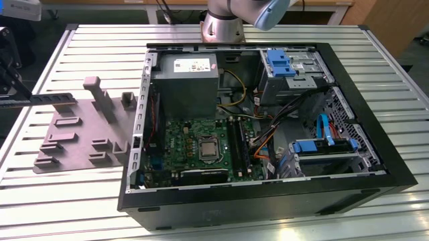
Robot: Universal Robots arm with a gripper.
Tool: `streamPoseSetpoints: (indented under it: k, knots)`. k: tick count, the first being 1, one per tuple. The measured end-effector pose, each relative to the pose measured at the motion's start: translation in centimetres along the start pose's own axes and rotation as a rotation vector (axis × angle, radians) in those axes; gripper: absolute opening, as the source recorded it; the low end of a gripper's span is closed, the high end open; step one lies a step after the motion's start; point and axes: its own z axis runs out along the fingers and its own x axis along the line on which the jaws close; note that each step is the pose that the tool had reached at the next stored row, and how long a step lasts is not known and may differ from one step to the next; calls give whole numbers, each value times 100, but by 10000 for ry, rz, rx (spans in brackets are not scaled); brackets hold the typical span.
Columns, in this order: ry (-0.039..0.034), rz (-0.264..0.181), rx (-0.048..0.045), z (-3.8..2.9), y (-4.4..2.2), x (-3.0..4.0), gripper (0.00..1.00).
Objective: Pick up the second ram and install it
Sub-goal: 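Pick up the second ram and move it above second insertion slot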
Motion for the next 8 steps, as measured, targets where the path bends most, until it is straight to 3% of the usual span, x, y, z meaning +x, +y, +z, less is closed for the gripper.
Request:
streamPoseSetpoints:
  k: [8]
  knots:
    - [-1,0,1,-56,2,-4,11]
